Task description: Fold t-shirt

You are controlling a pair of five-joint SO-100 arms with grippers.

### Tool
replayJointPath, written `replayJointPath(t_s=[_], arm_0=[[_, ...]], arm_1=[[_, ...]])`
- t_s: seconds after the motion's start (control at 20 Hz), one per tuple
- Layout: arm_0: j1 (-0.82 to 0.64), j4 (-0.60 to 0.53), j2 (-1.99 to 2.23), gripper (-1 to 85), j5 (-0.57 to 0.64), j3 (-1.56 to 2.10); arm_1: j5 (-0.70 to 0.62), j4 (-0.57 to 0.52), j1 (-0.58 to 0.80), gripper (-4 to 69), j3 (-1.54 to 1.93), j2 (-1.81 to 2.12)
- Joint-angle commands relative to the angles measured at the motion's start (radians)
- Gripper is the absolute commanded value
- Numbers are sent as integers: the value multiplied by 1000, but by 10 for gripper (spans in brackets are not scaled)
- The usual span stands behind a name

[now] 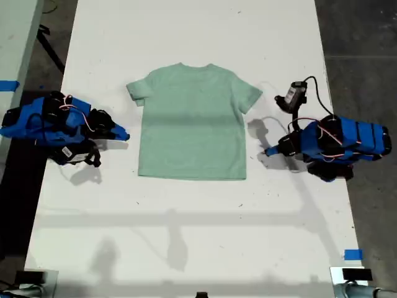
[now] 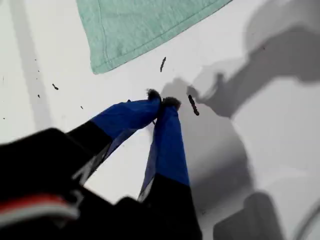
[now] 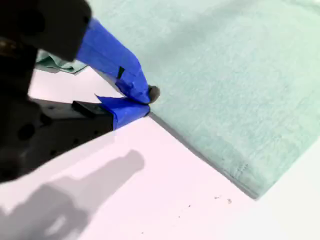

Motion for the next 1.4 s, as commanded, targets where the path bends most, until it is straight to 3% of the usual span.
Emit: replayJointPath(t_s=[0.0, 0.1, 0.15, 0.2, 0.4, 0.65, 0.9, 1.15, 1.35], arm_0=[[-14, -15, -66, 0, 0, -87], [-28, 8, -81, 0, 0, -114], [-37, 18, -91, 0, 5, -129], [-43, 26, -104, 0, 6, -143], [-46, 15, -196, 0, 6, -190], [-74, 20, -327, 0, 14, -295], [-152, 63, -538, 0, 87, -500], [-318, 161, -755, 0, 230, -738], [-460, 218, -900, 0, 350, -891]], arm_1=[[147, -29, 15, 28, -5, 3], [827, -23, 23, 54, -6, 5], [755, -26, -9, 35, -11, 5], [770, -48, 63, -6, -26, 8], [673, -104, 149, -10, -258, -52], [407, -103, 284, -11, -822, -746], [169, 98, 469, -11, -1328, -1190], [-8, 296, 612, 11, -1732, -1482], [-84, 350, 670, 46, -1881, -1582]])
